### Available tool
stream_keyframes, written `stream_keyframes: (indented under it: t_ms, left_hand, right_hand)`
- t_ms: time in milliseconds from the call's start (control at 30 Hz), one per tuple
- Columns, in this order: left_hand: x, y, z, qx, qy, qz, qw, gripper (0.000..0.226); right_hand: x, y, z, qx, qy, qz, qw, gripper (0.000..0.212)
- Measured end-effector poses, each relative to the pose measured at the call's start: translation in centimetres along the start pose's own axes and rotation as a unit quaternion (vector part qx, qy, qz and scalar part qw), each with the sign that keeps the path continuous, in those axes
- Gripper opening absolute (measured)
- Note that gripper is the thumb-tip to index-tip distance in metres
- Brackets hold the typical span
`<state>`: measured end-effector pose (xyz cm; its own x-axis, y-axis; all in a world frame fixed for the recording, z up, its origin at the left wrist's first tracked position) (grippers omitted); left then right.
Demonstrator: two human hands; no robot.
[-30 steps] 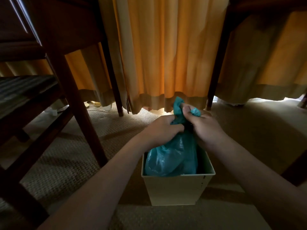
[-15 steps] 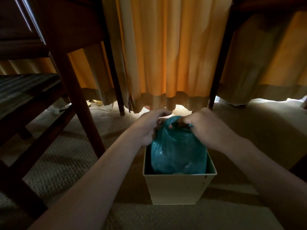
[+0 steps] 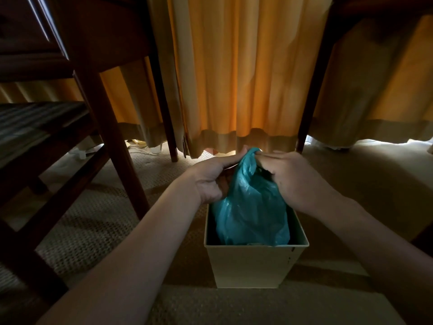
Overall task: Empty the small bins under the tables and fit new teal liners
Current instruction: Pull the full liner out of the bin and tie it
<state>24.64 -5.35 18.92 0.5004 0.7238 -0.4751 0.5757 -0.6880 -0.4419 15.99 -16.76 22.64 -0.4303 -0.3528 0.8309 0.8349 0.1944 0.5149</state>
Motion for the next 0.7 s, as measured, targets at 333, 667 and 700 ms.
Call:
stream_keyframes:
  t_ms: [333, 667, 700]
  left_hand:
    - [0.4, -0.6, -1.0, -0.044, 0.02, -0.035, 0.998, 0.031]
    - [5.1, -1.0, -3.5, -0.148, 0.315, -0.256, 0.902, 0.012]
    - [6.1, -1.0, -3.3, -0.147, 0.336, -0.264, 0.892, 0.011]
  right_hand:
    - [3.1, -0.9, -0.3, -0.023, 0.047, -0.239, 0.97, 0.014]
    - [1.3, -2.5, -5.9, -0.269, 0.126, -0.032, 0.954, 0.016]
    - [0.9, -3.1, -6.8, -0.288, 0.136, -0.004, 0.948, 0.014]
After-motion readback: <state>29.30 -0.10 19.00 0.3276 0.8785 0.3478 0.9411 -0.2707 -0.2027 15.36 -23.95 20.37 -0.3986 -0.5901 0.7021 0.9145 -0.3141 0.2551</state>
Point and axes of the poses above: each hand's wrist, its own y-axis towards the middle knuckle, its own x-axis out of the back of the hand, z = x × y, the point moved 5 cm from there along y, towards the middle knuckle, and after that the axes turned 2 degrees about y, right-handed, at the moved point
